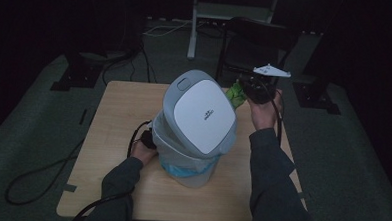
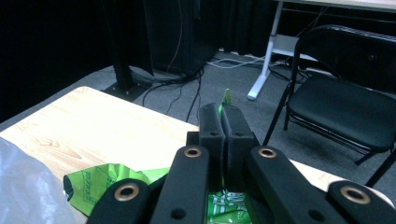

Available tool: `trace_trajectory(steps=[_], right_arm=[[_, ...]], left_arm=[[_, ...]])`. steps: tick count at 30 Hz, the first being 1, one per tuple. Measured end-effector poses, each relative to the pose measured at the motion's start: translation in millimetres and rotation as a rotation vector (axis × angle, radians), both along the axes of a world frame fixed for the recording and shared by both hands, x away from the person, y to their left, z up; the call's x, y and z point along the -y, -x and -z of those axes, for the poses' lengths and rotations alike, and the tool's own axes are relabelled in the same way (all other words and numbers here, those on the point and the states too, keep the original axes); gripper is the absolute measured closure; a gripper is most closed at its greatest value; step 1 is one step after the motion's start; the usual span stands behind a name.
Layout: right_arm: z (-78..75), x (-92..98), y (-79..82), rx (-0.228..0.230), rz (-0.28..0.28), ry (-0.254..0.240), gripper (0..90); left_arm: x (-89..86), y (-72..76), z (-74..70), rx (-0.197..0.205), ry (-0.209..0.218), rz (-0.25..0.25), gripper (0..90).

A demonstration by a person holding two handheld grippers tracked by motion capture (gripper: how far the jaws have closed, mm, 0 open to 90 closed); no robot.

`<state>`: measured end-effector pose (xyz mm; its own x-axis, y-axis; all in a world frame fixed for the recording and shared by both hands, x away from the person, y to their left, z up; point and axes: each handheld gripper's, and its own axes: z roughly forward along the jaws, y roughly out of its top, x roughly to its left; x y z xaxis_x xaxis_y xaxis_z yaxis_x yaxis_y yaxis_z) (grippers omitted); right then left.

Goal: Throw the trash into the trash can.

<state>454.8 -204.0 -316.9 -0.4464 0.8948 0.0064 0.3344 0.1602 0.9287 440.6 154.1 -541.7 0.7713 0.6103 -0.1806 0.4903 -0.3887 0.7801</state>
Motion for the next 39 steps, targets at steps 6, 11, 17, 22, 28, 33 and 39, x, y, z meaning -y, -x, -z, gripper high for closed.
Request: trace_trajectory(steps=[6,11,17,22,28,33,39], right_arm=[[-8.1,-5.1,2.0,0.014,-0.016,-0.002,88.3],[-12.8,-8.4,2.7,0.021,-0.025,0.002,88.2],[-20.9,-16.6,1.7,0.033,-0.044,0.001,88.3],[-26.6,-26.4,-0.3,0.039,-0.058,0.015,88.3],[-30.8,-35.8,-4.8,0.045,-0.087,0.023,88.3],[-33.5,-38.8,-4.3,0.047,-0.105,0.008,88.3],[-41.7,-44.6,-1.8,0.056,-0.139,-0.013,88.3]], left_arm=[[0.0,0.0,0.0,0.0,0.0,0.0,90.0],[-0.1,0.0,0.0,0.0,0.0,0.0,90.0],[-0.1,-0.1,0.1,0.0,0.001,0.001,90.0],[-0.1,-0.1,0.1,0.0,0.001,0.001,90.0],[-0.1,0.0,0.1,0.001,0.0,0.0,90.0],[-0.2,-0.1,0.1,0.0,0.001,0.001,90.0],[-0.1,0.0,0.1,0.001,0.001,0.001,90.0]])
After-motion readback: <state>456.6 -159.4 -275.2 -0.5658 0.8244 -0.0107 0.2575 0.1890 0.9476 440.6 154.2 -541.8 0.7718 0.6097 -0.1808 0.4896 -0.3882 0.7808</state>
